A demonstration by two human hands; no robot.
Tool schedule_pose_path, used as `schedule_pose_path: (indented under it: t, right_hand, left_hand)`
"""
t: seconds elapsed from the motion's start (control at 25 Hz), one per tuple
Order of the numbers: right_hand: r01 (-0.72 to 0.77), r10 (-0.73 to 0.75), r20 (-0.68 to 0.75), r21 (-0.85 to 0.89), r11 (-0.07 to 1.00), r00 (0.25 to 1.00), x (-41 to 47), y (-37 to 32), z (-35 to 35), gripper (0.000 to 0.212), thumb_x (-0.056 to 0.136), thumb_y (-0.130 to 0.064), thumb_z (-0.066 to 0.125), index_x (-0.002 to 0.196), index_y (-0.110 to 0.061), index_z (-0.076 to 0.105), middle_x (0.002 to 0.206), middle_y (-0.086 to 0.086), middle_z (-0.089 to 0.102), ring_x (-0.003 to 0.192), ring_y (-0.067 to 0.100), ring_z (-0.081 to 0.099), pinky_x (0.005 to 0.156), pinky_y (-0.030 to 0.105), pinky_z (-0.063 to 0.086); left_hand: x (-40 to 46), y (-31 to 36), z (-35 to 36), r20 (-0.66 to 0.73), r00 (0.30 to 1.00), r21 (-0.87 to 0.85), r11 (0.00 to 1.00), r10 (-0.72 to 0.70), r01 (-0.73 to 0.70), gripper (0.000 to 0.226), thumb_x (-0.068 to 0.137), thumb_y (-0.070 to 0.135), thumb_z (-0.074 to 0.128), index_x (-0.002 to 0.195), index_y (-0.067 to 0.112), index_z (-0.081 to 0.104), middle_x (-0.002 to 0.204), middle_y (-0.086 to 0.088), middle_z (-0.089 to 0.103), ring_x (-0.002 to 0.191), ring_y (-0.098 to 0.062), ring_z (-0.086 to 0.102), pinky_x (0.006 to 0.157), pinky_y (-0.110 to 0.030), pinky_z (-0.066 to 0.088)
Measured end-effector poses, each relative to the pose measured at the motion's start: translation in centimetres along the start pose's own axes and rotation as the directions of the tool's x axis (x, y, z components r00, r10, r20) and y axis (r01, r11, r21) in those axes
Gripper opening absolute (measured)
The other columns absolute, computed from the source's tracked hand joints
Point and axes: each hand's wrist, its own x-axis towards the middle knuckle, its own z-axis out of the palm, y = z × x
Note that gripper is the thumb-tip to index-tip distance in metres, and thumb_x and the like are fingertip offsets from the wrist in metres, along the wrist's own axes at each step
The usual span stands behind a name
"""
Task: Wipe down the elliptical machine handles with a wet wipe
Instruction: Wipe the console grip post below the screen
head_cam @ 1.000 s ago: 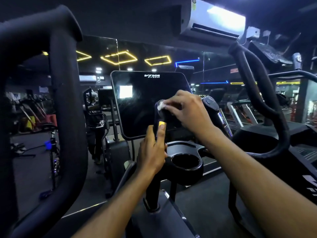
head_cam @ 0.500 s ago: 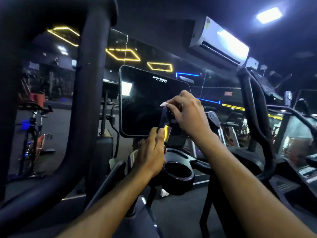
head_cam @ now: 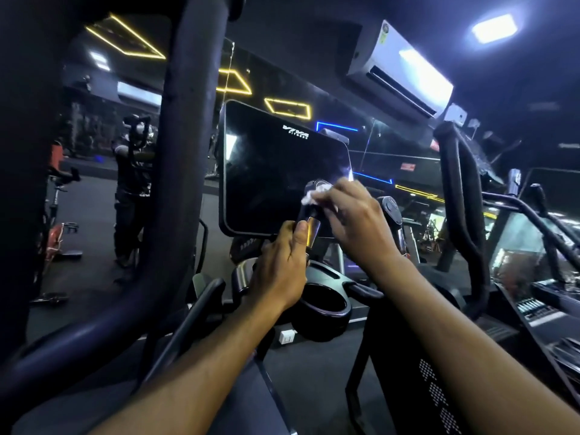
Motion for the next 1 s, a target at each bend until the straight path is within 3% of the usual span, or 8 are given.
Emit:
schedule_pose_path:
  t: [0.08,0.28,0.44,0.6,0.68,0.84,0.92,1.0]
  right_hand:
    - [0.036,-0.035,0.028,-0.004,0.999,0.999,-2.0,0.6,-1.0,0.021,0.089,0.002,0.071,0.106,-0.008,0.074,0.093,0.004,0.063,0.086,0.015,0.053,0.085,0.014,0.041]
    - [-0.163,0.167,-0.031,0.105,0.981,0.985,1.8,1.5,-0.4,0.009,0.093,-0.011,0.070,0.100,-0.011,0.075,0.097,0.000,0.063,0.083,0.014,0.062,0.077,0.026,0.054]
    - [0.125,-0.140,0.130,0.116,0.985,0.982,1.7,0.2,-0.4,0.012,0.097,-0.004,0.061,0.105,-0.005,0.070,0.115,0.006,0.063,0.104,0.018,0.065,0.089,0.035,0.054]
    - [0.418,-0.405,0.390,0.054,0.907,0.827,2.9,0.8,-2.5,0.015,0.102,-0.016,0.060,0.110,-0.009,0.070,0.121,0.005,0.063,0.111,0.018,0.062,0.093,0.033,0.053]
    - [0.412,-0.383,0.460,0.040,0.910,0.801,5.4,1.4,-2.6,0.017,0.103,-0.022,0.059,0.110,-0.013,0.071,0.117,0.001,0.068,0.105,0.012,0.063,0.091,0.030,0.052]
    - [0.169,-0.174,0.438,0.050,0.984,0.882,8.2,1.6,-1.8,0.013,0.098,-0.022,0.064,0.098,-0.017,0.076,0.090,-0.007,0.074,0.077,-0.009,0.059,0.075,0.020,0.049]
    - [0.275,-0.258,0.482,0.036,0.961,0.837,6.8,0.7,-1.5,0.015,0.099,-0.021,0.059,0.098,-0.015,0.074,0.094,-0.003,0.071,0.088,0.004,0.063,0.081,0.032,0.052]
    - [0.423,-0.399,0.557,0.092,0.901,0.729,5.3,0.0,-1.7,0.022,0.102,-0.022,0.053,0.103,-0.011,0.071,0.102,0.003,0.069,0.102,0.023,0.064,0.087,0.039,0.052]
  left_hand:
    - [0.1,-0.1,0.0,0.006,1.000,0.002,1.000,0.019,-0.019,0.073,0.084,0.083,0.000,0.113,0.038,0.050,0.095,0.002,0.071,0.095,-0.031,0.069,0.086,-0.051,0.054]
    - [0.2,0.0,-0.2,0.029,1.000,-0.012,1.000,0.001,0.000,0.065,0.092,0.076,0.004,0.114,0.037,0.051,0.091,0.004,0.070,0.097,-0.028,0.068,0.081,-0.041,0.047]
    - [0.1,0.0,-0.3,0.016,1.000,-0.058,0.998,0.022,-0.021,0.059,0.093,0.077,0.007,0.114,0.042,0.050,0.079,0.001,0.069,0.084,-0.027,0.072,0.081,-0.041,0.053]
    - [0.1,-0.3,-0.3,0.039,0.999,-0.086,0.996,0.035,-0.032,0.066,0.086,0.082,0.003,0.116,0.043,0.048,0.082,0.003,0.069,0.082,-0.024,0.073,0.087,-0.048,0.055]
    - [0.1,-0.2,-0.3,0.041,0.999,-0.093,0.995,0.031,-0.027,0.070,0.086,0.079,0.003,0.117,0.038,0.049,0.084,0.002,0.070,0.082,-0.023,0.072,0.087,-0.046,0.054]
    - [-0.2,0.1,-0.4,0.063,0.998,-0.135,0.991,0.009,0.000,0.078,0.087,0.074,0.005,0.132,0.030,0.051,0.086,0.003,0.067,0.086,-0.026,0.072,0.088,-0.042,0.053]
    - [-0.3,0.0,-0.5,0.057,0.998,-0.161,0.987,0.023,-0.013,0.077,0.090,0.073,0.007,0.137,0.032,0.051,0.103,0.002,0.072,0.091,-0.031,0.073,0.091,-0.042,0.051]
    - [-0.2,0.2,-0.5,0.054,0.998,-0.180,0.984,0.023,-0.013,0.078,0.089,0.073,0.008,0.144,0.036,0.049,0.126,0.001,0.069,0.097,-0.035,0.073,0.091,-0.039,0.047]
